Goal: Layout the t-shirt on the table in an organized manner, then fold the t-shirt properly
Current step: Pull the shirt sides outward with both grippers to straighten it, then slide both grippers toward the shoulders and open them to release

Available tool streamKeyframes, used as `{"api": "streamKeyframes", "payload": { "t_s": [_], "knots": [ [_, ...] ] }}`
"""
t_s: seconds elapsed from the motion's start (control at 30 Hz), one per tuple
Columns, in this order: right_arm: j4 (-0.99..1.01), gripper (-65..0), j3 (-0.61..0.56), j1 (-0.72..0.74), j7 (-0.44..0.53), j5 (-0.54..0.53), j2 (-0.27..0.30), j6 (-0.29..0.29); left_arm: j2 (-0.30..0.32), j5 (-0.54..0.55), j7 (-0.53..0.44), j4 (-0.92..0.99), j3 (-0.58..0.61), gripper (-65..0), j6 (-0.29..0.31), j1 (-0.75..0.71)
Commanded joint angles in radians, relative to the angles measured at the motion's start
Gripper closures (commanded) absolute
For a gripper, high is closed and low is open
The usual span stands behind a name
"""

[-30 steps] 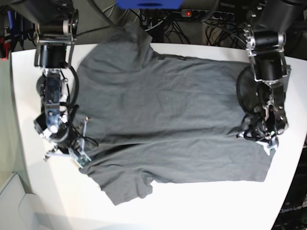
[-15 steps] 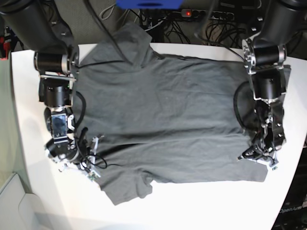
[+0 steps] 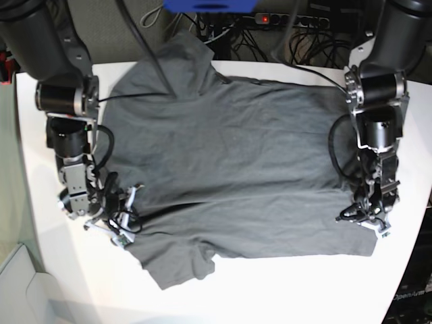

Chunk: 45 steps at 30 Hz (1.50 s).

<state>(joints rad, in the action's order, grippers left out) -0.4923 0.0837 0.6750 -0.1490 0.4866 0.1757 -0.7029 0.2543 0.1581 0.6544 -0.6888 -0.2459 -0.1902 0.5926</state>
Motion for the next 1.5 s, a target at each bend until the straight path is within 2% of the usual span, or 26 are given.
{"api": "streamKeyframes", "payload": {
  "t_s": [0.0, 0.2, 0.33, 0.43, 0.5, 0.6, 0.67, 0.77, 0.83, 0.9, 1.03, 1.13, 1.2, 1.33, 1.47],
  "knots": [
    [0.017, 0.0, 0.003, 0.027, -0.014, 0.016, 0.021, 0.018, 0.013, -0.002, -0.014, -0.018, 0.0, -0.2, 0.001, 0.034],
    [0.05, 0.0, 0.001, 0.039, 0.058, 0.017, 0.057, 0.21, 0.013, -0.002, -0.023, -0.018, 0.0, -0.2, 0.002, 0.033],
    [0.048, 0.0, 0.001, 0.039, 0.102, 0.019, 0.068, 0.28, 0.003, -0.002, -0.043, -0.018, 0.0, -0.1, 0.002, 0.033],
    [0.047, 0.0, 0.001, 0.038, 0.133, 0.019, 0.068, 0.381, -0.013, -0.002, -0.061, -0.018, 0.0, -0.1, 0.002, 0.033],
    [0.045, 0.0, 0.001, 0.038, 0.141, 0.016, 0.066, 0.381, -0.023, -0.001, -0.063, -0.018, 0.0, -0.1, 0.002, 0.033],
    [0.043, 0.0, 0.001, 0.038, 0.142, 0.016, 0.066, 0.381, -0.033, -0.001, -0.121, -0.018, -0.002, -0.1, 0.002, 0.037],
    [0.027, 0.0, 0.001, 0.041, 0.142, 0.016, 0.066, 0.368, -0.033, -0.001, -0.172, -0.007, -0.002, -0.2, 0.002, 0.039],
    [-0.09, 0.0, 0.004, 0.018, 0.128, 0.016, 0.061, 0.283, -0.034, -0.002, -0.219, -0.006, -0.002, -0.3, -0.002, 0.04],
    [-0.173, 0.0, 0.004, -0.014, 0.091, 0.016, 0.055, 0.253, -0.034, -0.005, -0.229, 0.004, -0.002, -0.4, -0.001, 0.04],
    [-0.289, 0.0, 0.004, -0.051, 0.042, 0.016, 0.051, 0.243, -0.034, -0.007, -0.247, 0.053, -0.002, -0.4, 0.001, 0.04],
    [-0.475, 0.0, 0.004, -0.142, 0.009, 0.014, 0.049, 0.226, -0.034, -0.009, -0.298, 0.163, 0.0, -0.4, 0.001, 0.073],
    [-0.592, 0.0, 0.004, -0.192, -0.001, 0.016, 0.026, 0.136, -0.034, -0.009, -0.325, 0.222, 0.0, -0.4, 0.001, 0.077],
    [-0.668, 0.0, 0.004, -0.229, -0.044, 0.016, 0.021, 0.107, -0.034, -0.009, -0.356, 0.231, 0.0, -0.4, 0.002, 0.077],
    [-0.828, 0.0, 0.004, -0.323, -0.119, 0.014, 0.005, 0.087, -0.034, -0.009, -0.483, 0.284, 0.0, -0.4, 0.002, 0.077],
    [-0.949, 0.0, 0.006, -0.42, -0.134, 0.014, 0.002, 0.013, -0.034, -0.009, -0.671, 0.353, 0.0, -0.4, 0.002, 0.085]
  ]
}}
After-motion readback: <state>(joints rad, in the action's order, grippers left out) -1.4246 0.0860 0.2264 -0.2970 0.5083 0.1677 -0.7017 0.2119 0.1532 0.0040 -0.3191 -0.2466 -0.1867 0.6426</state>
